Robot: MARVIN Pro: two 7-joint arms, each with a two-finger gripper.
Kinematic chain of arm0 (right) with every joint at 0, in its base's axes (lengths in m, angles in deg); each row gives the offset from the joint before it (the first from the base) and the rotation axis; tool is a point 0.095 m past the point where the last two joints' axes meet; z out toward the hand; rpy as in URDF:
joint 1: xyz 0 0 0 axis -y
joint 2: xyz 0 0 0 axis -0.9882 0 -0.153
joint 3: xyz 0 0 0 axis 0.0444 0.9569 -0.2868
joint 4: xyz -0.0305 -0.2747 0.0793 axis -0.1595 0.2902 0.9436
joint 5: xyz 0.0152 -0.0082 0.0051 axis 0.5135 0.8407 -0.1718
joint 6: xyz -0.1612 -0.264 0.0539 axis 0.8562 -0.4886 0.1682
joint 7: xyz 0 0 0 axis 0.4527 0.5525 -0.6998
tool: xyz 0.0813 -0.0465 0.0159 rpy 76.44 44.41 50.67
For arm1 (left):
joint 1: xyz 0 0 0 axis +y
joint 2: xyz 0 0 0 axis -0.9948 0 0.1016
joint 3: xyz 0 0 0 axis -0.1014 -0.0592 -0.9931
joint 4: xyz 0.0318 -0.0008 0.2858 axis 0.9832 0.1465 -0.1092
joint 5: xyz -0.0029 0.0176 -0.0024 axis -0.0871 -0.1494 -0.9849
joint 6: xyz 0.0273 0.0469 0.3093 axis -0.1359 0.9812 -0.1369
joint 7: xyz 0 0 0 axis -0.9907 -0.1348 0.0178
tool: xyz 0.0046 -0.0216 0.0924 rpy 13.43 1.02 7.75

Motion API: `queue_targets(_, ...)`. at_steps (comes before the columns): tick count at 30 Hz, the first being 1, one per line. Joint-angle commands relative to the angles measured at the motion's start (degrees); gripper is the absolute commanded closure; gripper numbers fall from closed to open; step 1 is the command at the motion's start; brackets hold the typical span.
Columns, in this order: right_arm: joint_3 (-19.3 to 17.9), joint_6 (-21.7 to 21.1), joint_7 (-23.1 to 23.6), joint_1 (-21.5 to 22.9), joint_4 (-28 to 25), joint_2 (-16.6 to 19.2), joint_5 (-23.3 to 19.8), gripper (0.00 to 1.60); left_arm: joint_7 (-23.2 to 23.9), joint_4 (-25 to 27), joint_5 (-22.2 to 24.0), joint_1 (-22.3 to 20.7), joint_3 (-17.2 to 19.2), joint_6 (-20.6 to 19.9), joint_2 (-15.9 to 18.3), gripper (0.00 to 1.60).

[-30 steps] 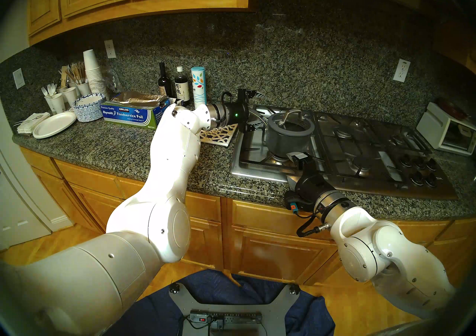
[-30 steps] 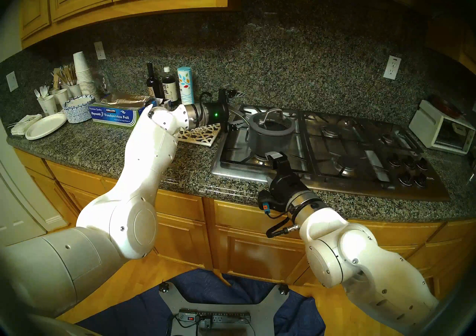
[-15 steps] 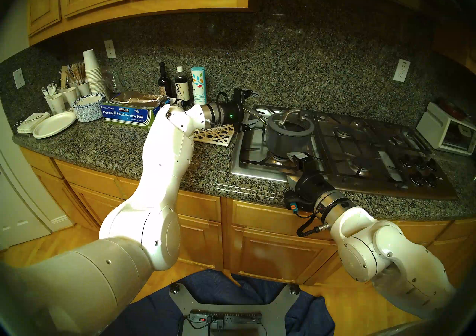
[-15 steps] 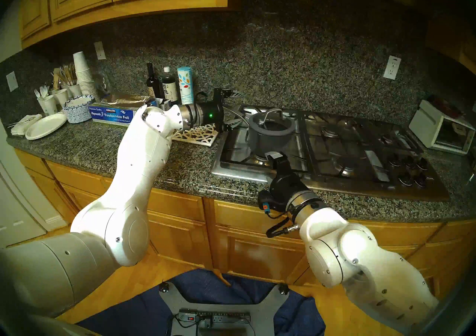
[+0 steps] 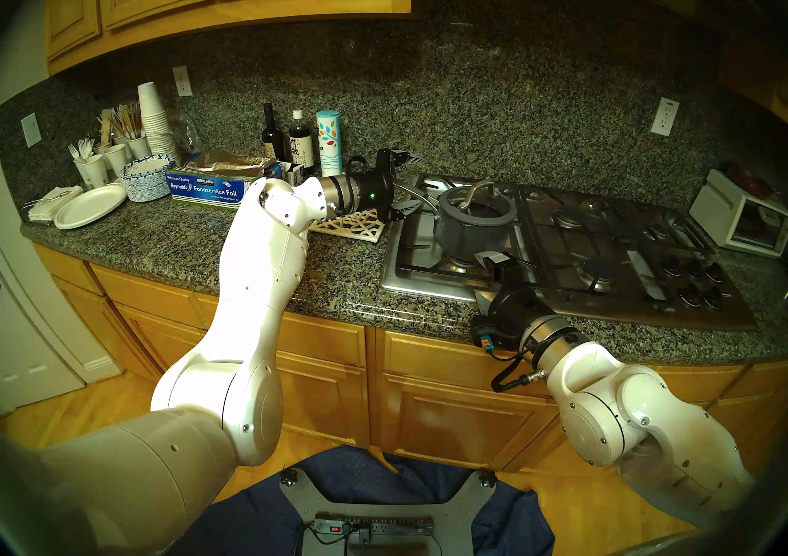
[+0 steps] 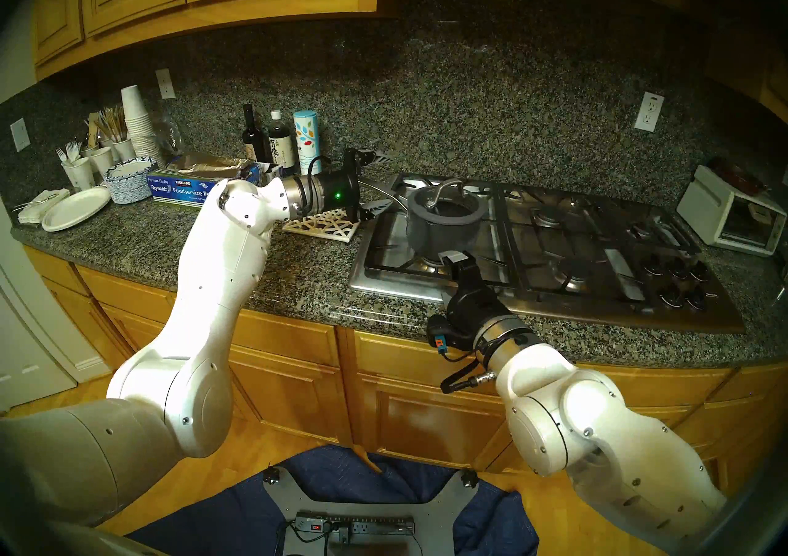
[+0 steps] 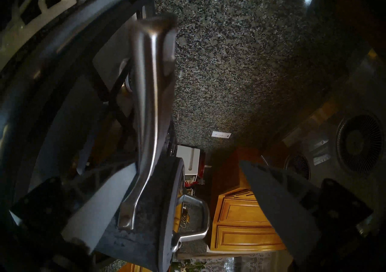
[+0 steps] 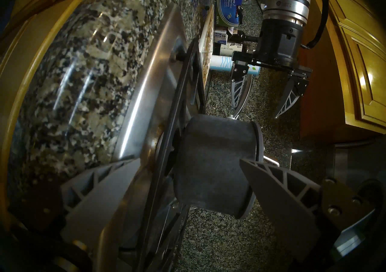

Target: Pick up the pot, put it on the stove, take off the pot lid

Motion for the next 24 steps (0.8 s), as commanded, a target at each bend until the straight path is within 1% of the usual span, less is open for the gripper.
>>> queue_targets(1, -0.85, 0.20, -1.35, 0.84, -1.54, 0.08, 0.48, 0.00, 0.62, 4.26, 4.38, -0.96, -0.25, 0.04, 1.21, 0.00)
queue_targets(8, -0.88, 0.23, -1.49, 0.79, -1.55, 0.09, 0.48, 0.00, 0.14, 4.53, 5.97, 0.11, -1.74, 0.04, 1.89, 0.00)
queue_targets(15, -0.91, 0.27, -1.54, 0.76, -1.54, 0.08, 0.47, 0.00, 0.12, 3.98, 6.86, 0.00, -2.90, 0.04, 2.65, 0.00)
queue_targets(24, -0.92, 0.30, -1.58, 0.74, -1.54, 0.08, 0.47, 0.00, 0.09, 4.27, 8.08, 0.30, -4.11, 0.04, 4.52, 0.00)
